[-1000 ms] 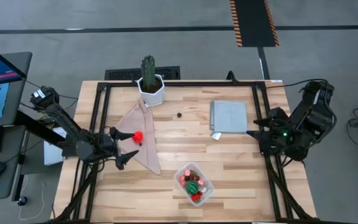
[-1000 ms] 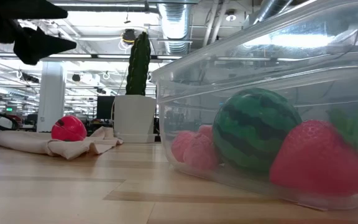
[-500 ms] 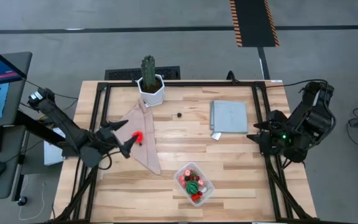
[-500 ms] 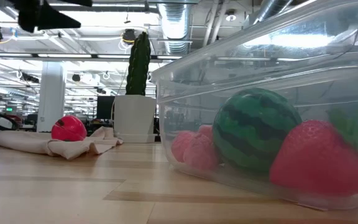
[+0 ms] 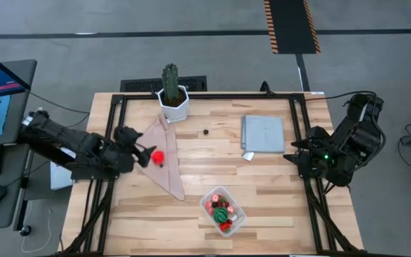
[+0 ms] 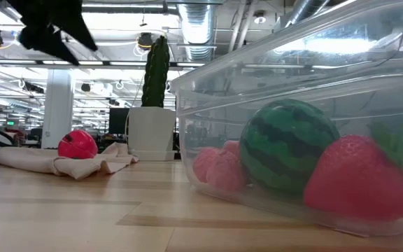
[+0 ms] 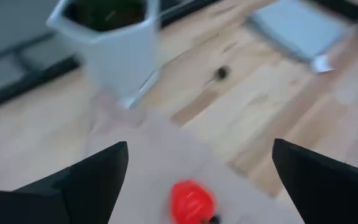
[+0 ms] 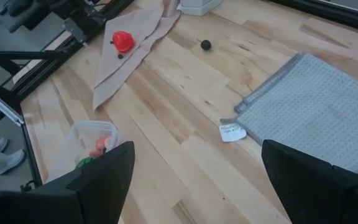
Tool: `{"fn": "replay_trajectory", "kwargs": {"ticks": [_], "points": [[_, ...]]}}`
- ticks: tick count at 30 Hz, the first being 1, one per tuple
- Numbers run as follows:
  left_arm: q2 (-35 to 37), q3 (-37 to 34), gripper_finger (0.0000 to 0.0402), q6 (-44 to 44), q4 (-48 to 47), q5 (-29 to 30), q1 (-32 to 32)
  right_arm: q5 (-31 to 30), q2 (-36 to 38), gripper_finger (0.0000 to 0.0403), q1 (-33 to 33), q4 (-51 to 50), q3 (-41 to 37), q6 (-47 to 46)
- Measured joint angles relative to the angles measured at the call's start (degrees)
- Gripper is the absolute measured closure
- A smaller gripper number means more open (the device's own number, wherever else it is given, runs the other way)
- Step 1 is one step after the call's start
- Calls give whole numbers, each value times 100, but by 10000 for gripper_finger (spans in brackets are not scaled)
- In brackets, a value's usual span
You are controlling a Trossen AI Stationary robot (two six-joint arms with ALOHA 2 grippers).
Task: Pick and placing Produce into tupperware
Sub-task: Put the apple into the transparent bin
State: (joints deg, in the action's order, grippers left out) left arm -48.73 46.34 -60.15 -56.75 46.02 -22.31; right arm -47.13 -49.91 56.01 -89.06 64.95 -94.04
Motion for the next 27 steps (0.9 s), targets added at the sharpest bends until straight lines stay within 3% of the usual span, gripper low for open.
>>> {"fn": "replay_trajectory", "kwargs": {"ticks": [8,19,22,27], "points": [[-100,123,15,-169,-416,-1094,1180,0,0,30,0,0,0,0],[-932,121,15,355,-348,-4213,2457,1,0,30,0,0,0,0],[-1032,121,15,482,62,-4426,2508,0,0,30,0,0,0,0],[-1157,120,15,407,428,-4268,2522,0,0,30,0,0,0,0]]}}
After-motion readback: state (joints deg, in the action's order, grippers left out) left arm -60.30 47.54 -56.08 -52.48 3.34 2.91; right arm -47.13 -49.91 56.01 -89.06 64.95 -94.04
